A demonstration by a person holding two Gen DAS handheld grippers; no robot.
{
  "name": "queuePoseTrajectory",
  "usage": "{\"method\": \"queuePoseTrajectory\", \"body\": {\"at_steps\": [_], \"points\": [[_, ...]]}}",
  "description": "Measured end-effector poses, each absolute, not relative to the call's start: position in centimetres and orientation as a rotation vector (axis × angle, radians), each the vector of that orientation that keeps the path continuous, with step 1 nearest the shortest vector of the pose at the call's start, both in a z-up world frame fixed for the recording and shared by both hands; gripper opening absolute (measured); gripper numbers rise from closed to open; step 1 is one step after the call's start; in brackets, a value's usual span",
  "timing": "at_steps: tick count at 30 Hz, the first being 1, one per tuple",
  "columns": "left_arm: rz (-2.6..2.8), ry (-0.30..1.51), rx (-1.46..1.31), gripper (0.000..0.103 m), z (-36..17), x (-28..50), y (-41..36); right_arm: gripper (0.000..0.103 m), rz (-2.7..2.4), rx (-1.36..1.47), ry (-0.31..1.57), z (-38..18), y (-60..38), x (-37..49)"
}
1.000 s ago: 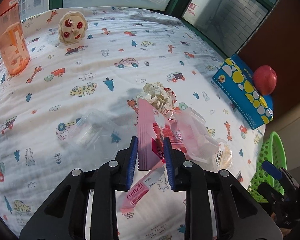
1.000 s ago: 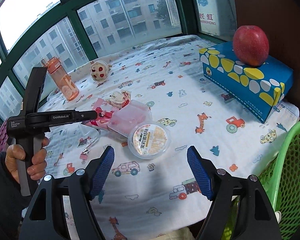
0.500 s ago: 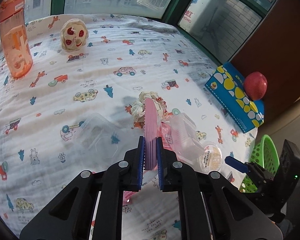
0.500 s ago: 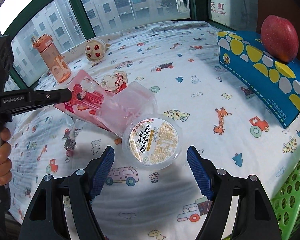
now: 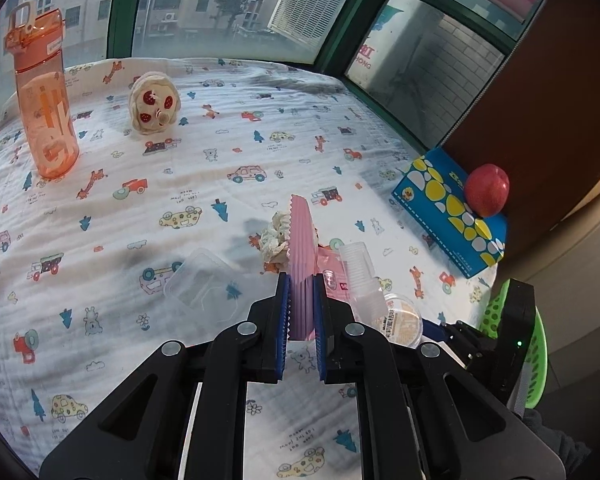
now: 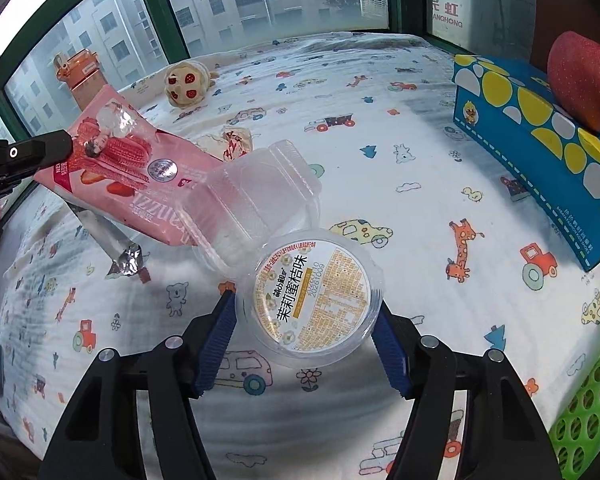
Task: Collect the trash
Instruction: 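Grasp the pink Frizzi wrapper with the left tool while the right grasps the jelly cup, then drop the jelly cup into the wastebasket with the right tool while the left holds the wrapper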
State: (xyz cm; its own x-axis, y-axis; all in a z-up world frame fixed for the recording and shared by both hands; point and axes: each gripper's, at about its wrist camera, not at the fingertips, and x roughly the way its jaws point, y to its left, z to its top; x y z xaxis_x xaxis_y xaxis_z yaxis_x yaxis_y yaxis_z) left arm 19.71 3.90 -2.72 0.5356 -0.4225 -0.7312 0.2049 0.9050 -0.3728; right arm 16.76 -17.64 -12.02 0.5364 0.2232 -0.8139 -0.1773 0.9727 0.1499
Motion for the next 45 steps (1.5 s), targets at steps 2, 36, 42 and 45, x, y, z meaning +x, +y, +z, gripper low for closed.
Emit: {"method": "queuePoseTrajectory", "body": {"at_steps": [2, 36, 42, 45], "points": [[-0.377, 0.925, -0.258, 0.01, -2.2, 19.4, 4.1, 0.063, 0.241, 0.052, 0.97, -11.8, -17.6, 16.4], [-0.569, 0.841, -0.18, 0.01, 3.9, 13.9, -5.3, 0.063, 0.098, 0.132, 0.798, -4.2, -27.3, 5.5], [-0.643, 0.843, -0.144, 0.01, 4.7, 13.1, -9.9, 0.063, 0.009, 0.156, 0.775, -3.7, -31.7, 3.6], [-0.682, 0.84, -0.122, 0.01, 5.3, 12.8, -12.3, 0.063, -0.041, 0.171, 0.774, -3.7, -34.1, 2.4]]}}
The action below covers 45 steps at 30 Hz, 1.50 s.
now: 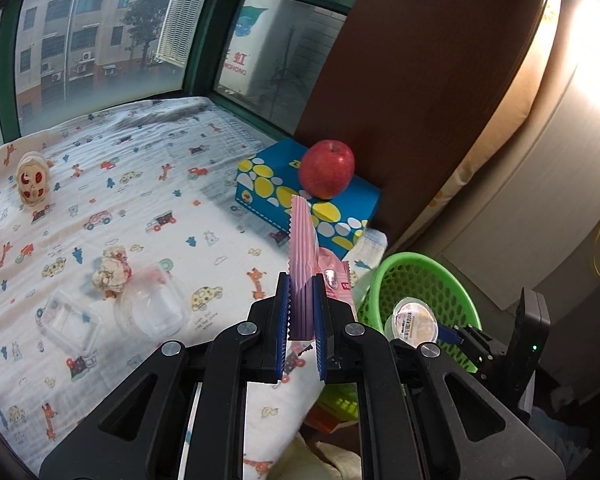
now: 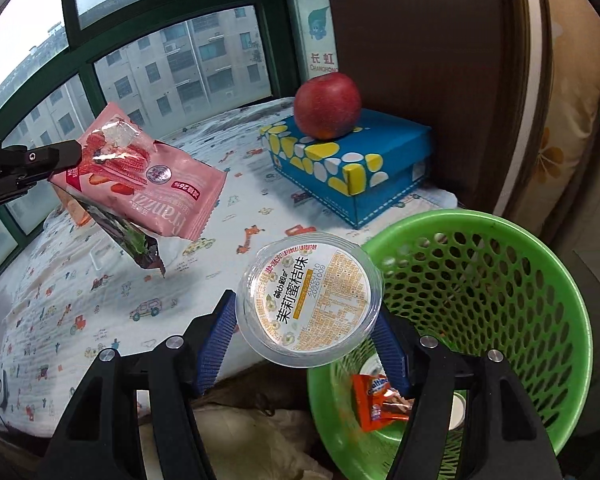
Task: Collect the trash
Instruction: 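Drop the jelly cup into the wastebasket with the right tool while the left holds the wrapper, then open the left tool to drop the pink wrapper into the wastebasket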
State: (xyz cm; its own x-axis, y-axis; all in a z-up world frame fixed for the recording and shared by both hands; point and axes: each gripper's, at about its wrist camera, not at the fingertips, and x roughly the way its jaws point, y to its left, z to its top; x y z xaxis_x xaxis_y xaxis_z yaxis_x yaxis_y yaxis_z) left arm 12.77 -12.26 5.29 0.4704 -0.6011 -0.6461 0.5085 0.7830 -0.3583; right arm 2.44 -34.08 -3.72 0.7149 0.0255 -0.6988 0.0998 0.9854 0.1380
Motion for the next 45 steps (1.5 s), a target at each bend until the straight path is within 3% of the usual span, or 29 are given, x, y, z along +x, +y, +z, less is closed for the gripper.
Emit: {"method": "queuePoseTrajectory", "body": {"at_steps": [18, 26, 45], "points": [[-0.852, 0.865, -0.021, 0.01, 5.6, 10.2, -23.8, 0.063, -0.266, 0.252, 0.791, -5.6, -44.7, -1.9], [-0.881, 0.901, 0.024, 0.01, 3.9, 9.5, -27.1, 0.07, -0.306, 0.297, 0.793, -6.5, -47.1, -2.4], [-0.864, 1.007, 0.096, 0.014, -1.7, 9.3, -32.0, 0.071, -0.337, 0.351, 0.739, -5.9, -49.2, -5.7]]}}
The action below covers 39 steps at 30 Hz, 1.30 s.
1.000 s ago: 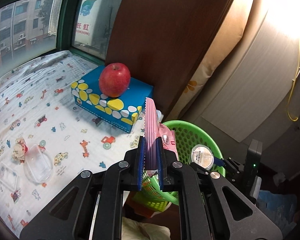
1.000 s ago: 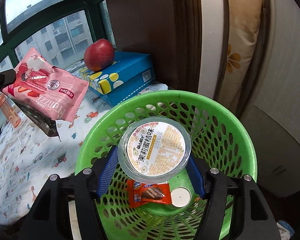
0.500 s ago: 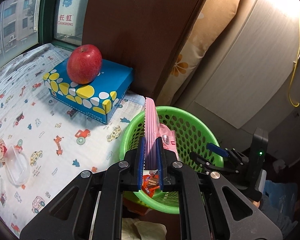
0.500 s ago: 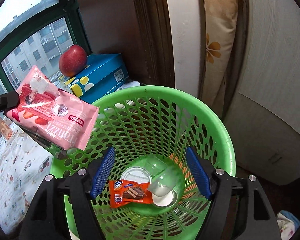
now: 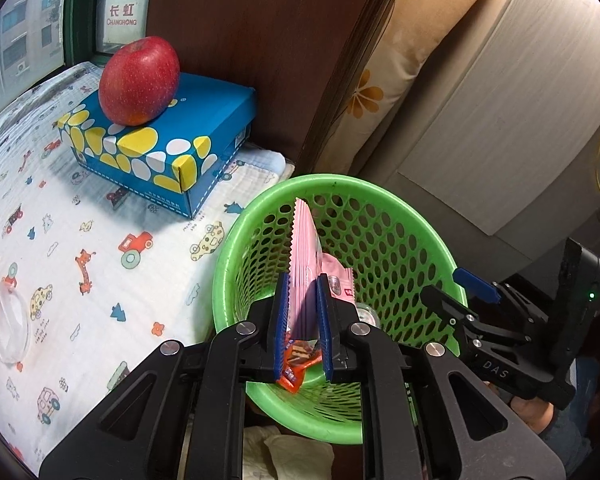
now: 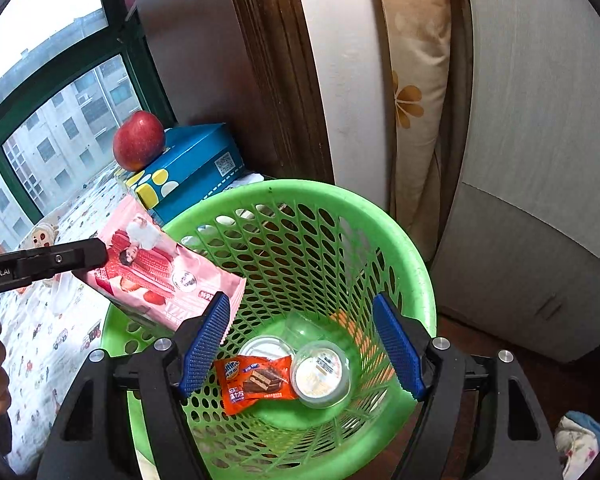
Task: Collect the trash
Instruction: 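Open the left tool to drop the pink wrapper into the wastebasket, then move the left tool back over the bed to the clear plastic box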
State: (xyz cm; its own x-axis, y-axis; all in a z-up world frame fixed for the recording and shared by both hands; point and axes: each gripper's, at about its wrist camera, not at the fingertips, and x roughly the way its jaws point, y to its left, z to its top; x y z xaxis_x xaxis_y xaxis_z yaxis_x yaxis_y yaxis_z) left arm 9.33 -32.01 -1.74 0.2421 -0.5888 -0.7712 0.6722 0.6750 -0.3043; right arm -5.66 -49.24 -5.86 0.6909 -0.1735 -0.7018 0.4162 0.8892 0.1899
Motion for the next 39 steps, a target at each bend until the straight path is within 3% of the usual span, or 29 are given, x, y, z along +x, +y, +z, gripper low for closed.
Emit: {"method": "queuePoseTrajectory", "body": {"at_steps": [4, 7, 15, 18, 39], "points": [[-0.868, 1.029, 0.089, 0.015, -2.4, 9.5, -32.2, 0.071, -0.336, 0.357, 0.736, -5.9, -49.2, -5.8], [-0.86, 1.034, 0.088, 0.027, -2.5, 9.6, -32.0, 0.071, -0.333, 0.36, 0.732, -5.7, -49.1, -5.8], [-0.8, 1.025, 0.064, 0.029, -2.2, 10.1, -28.6, 0.072, -0.3, 0.347, 0.722, -5.0, -47.4, -5.8], [-0.761, 1.01, 0.054, 0.04, -2.1, 10.4, -26.6, 0.072, -0.276, 0.338, 0.72, -4.6, -46.3, -5.5], [-0.234, 1.03, -0.199, 0.062, -3.4, 18.0, -4.8, 0.075, -0.052, 0.24, 0.75, -3.5, -35.7, 2.1]]}}
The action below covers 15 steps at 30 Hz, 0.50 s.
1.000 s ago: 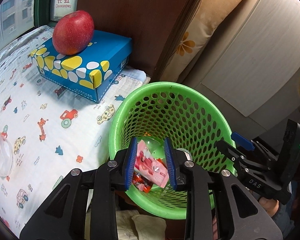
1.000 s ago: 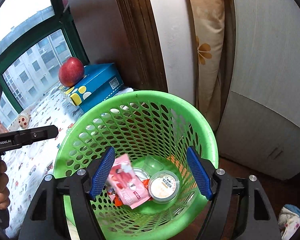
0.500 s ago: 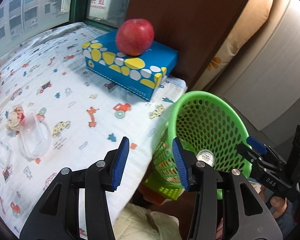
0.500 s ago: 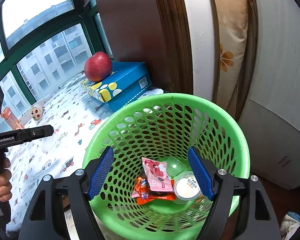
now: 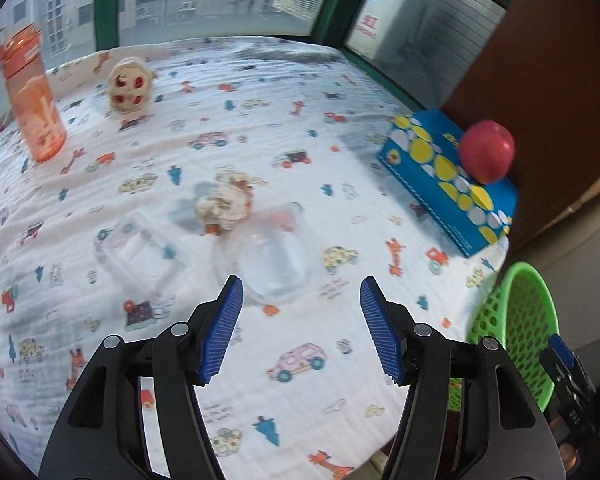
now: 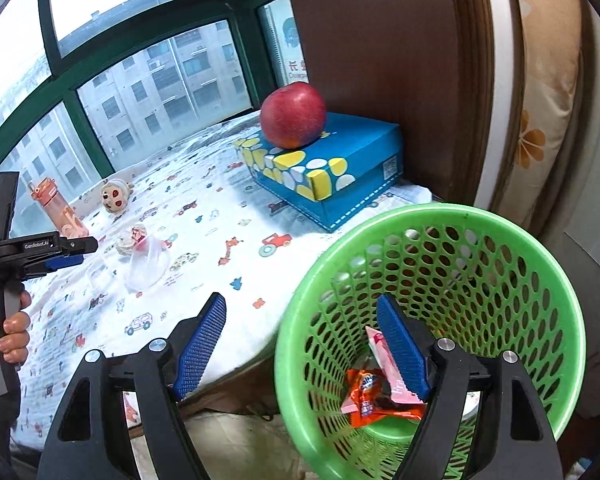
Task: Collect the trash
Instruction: 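Move the left tool back over the bed to the clear plastic box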
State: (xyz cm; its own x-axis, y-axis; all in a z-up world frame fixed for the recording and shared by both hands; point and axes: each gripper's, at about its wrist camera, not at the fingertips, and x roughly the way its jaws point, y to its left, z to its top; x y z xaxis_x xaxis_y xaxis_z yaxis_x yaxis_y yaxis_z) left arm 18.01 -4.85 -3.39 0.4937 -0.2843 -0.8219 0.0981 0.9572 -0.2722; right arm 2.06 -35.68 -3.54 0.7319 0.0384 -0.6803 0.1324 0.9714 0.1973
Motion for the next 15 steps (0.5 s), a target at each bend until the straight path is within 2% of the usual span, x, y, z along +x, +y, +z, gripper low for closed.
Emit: {"method": "queuePoseTrajectory", "body": {"at_steps": [6, 15], "points": [[-0.024, 1.076, -0.298, 0.07, -5.1, 20.9, 0.8, 0.075, 0.022, 0.22, 0.76, -3.6, -32.6, 4.1], [0.113, 1.153, -0.402, 0.073, -8.6, 23.9, 4.2, 0.075, 0.104, 0.204, 0.798, -4.7, -29.3, 6.7]]}}
